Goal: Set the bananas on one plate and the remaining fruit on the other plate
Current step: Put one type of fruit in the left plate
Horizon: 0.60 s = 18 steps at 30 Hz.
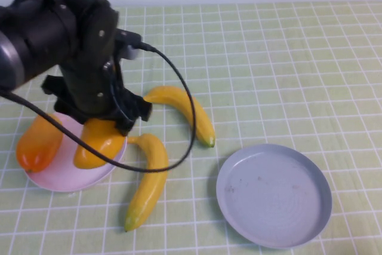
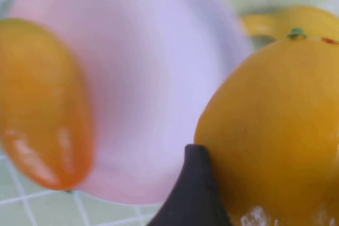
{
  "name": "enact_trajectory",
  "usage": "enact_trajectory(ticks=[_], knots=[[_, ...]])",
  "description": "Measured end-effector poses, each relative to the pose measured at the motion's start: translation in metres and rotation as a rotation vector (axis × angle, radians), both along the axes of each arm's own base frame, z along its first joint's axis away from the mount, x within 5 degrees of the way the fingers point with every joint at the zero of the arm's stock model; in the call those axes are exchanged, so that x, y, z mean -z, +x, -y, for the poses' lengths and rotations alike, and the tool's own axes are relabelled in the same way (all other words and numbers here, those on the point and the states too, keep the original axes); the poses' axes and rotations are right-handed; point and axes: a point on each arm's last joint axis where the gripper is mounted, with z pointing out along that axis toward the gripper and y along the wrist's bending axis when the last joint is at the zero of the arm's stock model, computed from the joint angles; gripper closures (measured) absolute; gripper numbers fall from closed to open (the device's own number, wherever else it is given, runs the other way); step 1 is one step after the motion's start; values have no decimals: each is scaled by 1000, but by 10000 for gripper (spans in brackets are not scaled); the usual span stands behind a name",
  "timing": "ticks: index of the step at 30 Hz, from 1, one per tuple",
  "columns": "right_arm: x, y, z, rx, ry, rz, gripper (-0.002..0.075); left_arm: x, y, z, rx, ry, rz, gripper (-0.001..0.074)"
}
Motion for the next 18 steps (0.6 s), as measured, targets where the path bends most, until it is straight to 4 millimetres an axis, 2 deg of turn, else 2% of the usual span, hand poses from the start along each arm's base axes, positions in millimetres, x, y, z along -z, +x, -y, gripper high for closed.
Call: enact_trajectory(ticks=[3,6,15,18], knots=[[0,0,0,0,0,0,743,4,18,-27,-80,-7,12,218],[0,0,0,0,0,0,743,13,33,-44,-115,-21,7,218],[0,0,0,0,0,0,743,45,50,-53,-142,5,-70,218],[0,0,0,0,0,0,743,50,51,-53,-140,12,-78,169]])
